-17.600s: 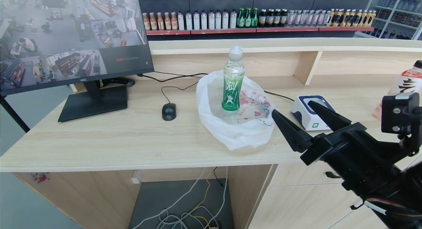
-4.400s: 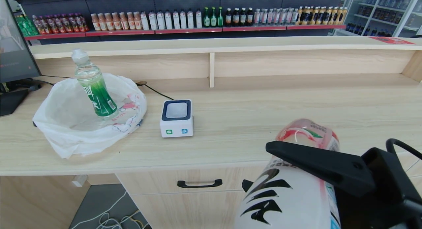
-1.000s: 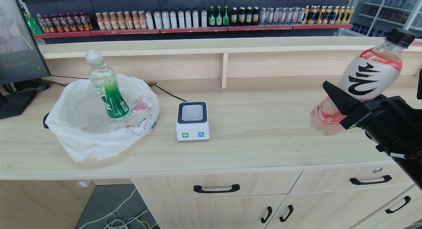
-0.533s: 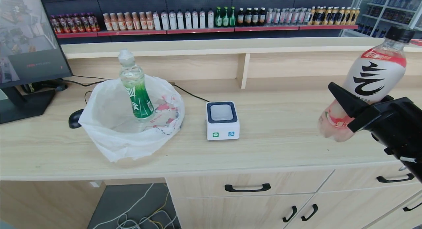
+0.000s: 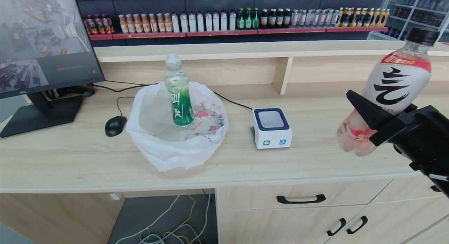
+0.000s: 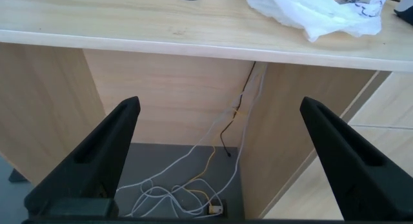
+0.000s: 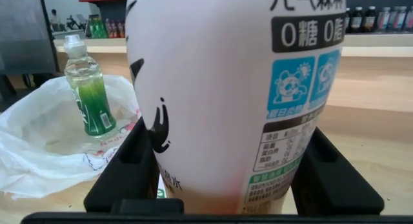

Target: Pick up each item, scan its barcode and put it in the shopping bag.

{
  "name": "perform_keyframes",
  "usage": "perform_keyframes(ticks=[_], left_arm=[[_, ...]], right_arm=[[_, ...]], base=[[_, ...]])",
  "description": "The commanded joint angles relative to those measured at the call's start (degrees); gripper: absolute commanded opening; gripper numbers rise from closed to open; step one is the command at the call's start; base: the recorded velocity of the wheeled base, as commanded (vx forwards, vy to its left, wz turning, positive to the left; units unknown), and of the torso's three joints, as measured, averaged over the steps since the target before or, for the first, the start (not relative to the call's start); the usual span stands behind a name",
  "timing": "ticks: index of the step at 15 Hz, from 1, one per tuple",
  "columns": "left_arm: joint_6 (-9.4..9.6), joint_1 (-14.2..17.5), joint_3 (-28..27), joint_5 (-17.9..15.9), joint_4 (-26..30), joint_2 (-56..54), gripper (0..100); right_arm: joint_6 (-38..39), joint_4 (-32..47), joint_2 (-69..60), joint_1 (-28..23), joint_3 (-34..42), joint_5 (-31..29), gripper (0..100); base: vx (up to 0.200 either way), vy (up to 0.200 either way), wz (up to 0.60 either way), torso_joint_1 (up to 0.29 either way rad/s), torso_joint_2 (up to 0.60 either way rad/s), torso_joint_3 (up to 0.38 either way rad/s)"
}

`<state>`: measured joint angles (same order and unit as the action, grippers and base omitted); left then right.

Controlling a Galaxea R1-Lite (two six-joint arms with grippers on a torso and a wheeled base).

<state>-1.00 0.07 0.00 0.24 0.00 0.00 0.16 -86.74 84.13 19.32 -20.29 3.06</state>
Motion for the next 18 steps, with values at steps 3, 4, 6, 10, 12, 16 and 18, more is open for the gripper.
perform_keyframes(ticks=[3, 4, 6, 10, 12, 16, 18], left_arm=[[0.30, 0.0, 0.0, 0.0, 0.0, 0.0, 100], [0.38, 0.0, 0.0, 0.0, 0.0, 0.0, 100], [0.38, 0.0, 0.0, 0.0, 0.0, 0.0, 100], [0.38, 0.0, 0.0, 0.0, 0.0, 0.0, 100], [0.38, 0.0, 0.0, 0.0, 0.0, 0.0, 100], [0.38, 0.0, 0.0, 0.0, 0.0, 0.0, 100], [0.38, 0.0, 0.0, 0.0, 0.0, 0.0, 100]], right_arm=[[-0.1, 0.0, 0.2, 0.0, 0.0, 0.3, 0], [-0.1, 0.0, 0.2, 0.0, -0.1, 0.4, 0], [-0.1, -0.1, 1.0, 0.0, -0.5, 0.4, 0], [0.0, -0.3, 3.2, 0.3, -2.8, 0.5, 0], [0.7, -0.4, 4.2, 0.5, -3.4, 0.5, 0], [7.1, -0.2, 9.8, 4.1, -11.8, -0.1, 0], [11.2, 1.3, 13.4, 6.5, -19.2, -0.2, 0]], base=[[0.000, 0.067, 0.00, 0.001, 0.00, 0.002], [0.000, 0.000, 0.00, 0.000, 0.00, 0.000], [0.000, 0.000, 0.00, 0.000, 0.00, 0.000], [0.000, 0.000, 0.00, 0.000, 0.00, 0.000], [0.000, 0.000, 0.00, 0.000, 0.00, 0.000], [0.000, 0.000, 0.00, 0.000, 0.00, 0.000], [0.000, 0.000, 0.00, 0.000, 0.00, 0.000]])
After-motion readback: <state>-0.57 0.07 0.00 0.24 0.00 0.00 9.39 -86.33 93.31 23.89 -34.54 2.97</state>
